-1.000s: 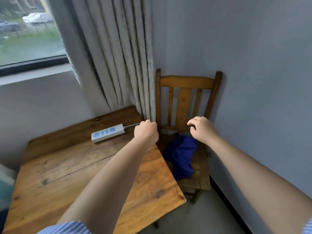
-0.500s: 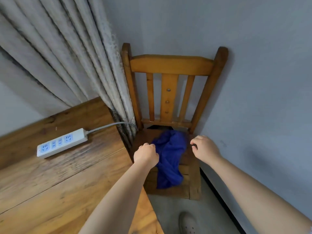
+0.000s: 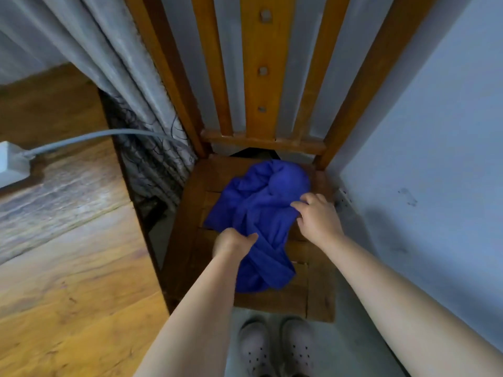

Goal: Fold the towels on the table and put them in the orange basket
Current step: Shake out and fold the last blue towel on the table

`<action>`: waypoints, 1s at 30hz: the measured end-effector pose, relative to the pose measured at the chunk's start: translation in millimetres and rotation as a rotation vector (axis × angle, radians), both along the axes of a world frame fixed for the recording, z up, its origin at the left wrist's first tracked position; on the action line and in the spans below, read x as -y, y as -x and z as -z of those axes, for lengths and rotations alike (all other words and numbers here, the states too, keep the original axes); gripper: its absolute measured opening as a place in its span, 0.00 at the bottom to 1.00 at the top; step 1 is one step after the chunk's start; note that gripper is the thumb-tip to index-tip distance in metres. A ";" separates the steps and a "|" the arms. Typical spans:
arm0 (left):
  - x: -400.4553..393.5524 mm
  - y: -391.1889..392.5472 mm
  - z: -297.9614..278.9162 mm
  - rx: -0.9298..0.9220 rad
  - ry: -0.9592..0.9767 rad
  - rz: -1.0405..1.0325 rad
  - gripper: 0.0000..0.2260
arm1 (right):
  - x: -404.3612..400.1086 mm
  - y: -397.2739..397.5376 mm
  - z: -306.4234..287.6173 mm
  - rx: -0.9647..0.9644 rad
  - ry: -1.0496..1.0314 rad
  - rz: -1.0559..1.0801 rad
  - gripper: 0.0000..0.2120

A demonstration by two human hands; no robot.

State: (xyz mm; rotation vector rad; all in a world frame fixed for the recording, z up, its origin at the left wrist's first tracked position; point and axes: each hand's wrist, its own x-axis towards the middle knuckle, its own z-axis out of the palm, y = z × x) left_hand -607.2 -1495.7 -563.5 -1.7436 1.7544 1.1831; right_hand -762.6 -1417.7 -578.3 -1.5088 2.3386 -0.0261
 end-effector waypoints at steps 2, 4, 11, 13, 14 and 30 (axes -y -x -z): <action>-5.9 8.0 24.0 0.000 -0.019 -0.048 0.19 | 1.9 1.1 22.3 0.009 0.004 -0.031 0.18; -11.6 13.8 39.4 -0.009 0.032 -0.062 0.15 | 1.4 2.8 38.2 0.036 0.061 -0.025 0.15; 1.4 7.0 20.4 -0.023 0.150 -0.079 0.11 | -2.6 15.1 19.6 0.096 0.195 -0.035 0.11; 3.7 3.3 -11.4 -0.058 0.191 -0.078 0.11 | -0.9 13.9 -10.3 0.118 0.237 0.002 0.10; 4.3 3.1 -26.8 -0.079 0.216 -0.078 0.11 | 0.8 13.4 -24.4 0.123 0.254 0.024 0.10; 55.1 -148.4 -341.5 -0.354 0.704 -0.380 0.12 | 108.2 -101.1 -358.0 0.126 0.695 -0.223 0.10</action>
